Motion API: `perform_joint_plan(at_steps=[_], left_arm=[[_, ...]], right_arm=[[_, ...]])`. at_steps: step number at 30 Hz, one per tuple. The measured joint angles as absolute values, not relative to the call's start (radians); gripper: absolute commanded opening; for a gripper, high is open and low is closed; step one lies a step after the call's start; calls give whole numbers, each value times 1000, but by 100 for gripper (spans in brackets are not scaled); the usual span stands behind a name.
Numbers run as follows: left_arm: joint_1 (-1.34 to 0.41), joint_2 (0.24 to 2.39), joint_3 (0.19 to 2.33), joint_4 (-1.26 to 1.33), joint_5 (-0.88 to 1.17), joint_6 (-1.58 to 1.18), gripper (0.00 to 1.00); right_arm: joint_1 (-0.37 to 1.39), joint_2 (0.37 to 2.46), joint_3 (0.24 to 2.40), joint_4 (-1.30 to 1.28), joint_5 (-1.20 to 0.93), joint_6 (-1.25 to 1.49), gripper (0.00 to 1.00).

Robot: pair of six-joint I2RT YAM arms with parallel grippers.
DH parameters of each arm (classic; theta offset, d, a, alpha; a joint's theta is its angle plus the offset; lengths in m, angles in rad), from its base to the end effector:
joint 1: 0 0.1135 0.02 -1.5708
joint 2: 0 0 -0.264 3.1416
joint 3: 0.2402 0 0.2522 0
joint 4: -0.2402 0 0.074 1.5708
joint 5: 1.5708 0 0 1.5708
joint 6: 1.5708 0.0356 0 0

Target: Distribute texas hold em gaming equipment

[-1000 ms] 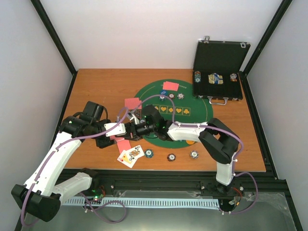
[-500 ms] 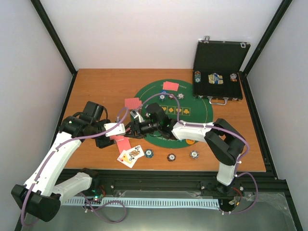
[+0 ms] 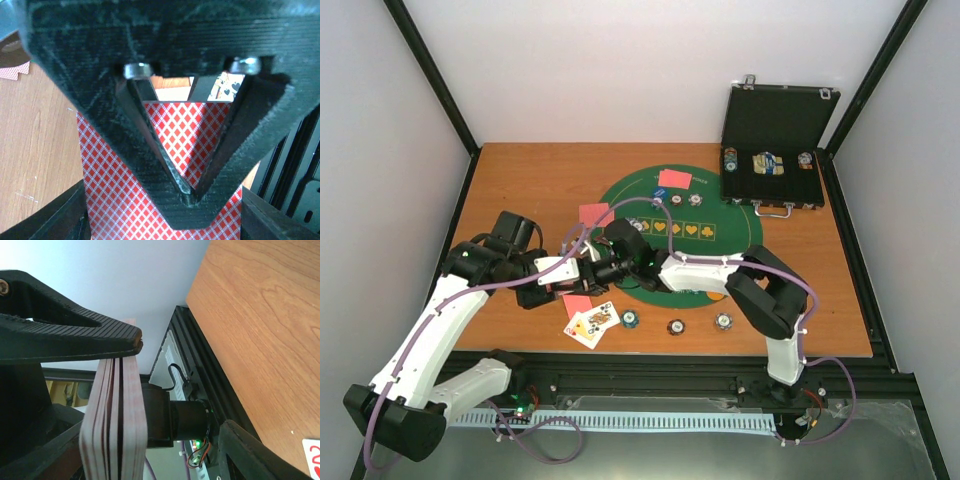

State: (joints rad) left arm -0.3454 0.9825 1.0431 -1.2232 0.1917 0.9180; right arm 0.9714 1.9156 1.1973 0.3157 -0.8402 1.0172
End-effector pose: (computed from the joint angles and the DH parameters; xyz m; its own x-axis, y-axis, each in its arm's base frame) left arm 0.1460 -0.0597 0.3078 -0.2040 0.9022 -0.3800 0.9312 0.2986 0.2091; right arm 0.2168 0.3643 0.2076 -0.9137 -0.3311 -0.2355 -0.3049 0.1757 0.9360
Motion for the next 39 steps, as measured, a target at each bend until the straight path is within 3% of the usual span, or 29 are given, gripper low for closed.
perform_joint_plan(at_steps=[10, 24, 31, 39], left_arm=[[-345, 979, 1042, -1228, 176, 920, 28], [-345, 979, 1042, -1228, 196, 920, 28], [-345, 979, 1042, -1229, 195, 921, 28], [-345, 979, 1042, -1230, 194, 921, 28]], right_arm=[[965, 1945, 1195, 402, -880, 1061, 51], [908, 1854, 1085, 416, -879, 1036, 46], [908, 1842, 1084, 406, -874, 1017, 31], [903, 1801, 1079, 338, -850, 981, 33]])
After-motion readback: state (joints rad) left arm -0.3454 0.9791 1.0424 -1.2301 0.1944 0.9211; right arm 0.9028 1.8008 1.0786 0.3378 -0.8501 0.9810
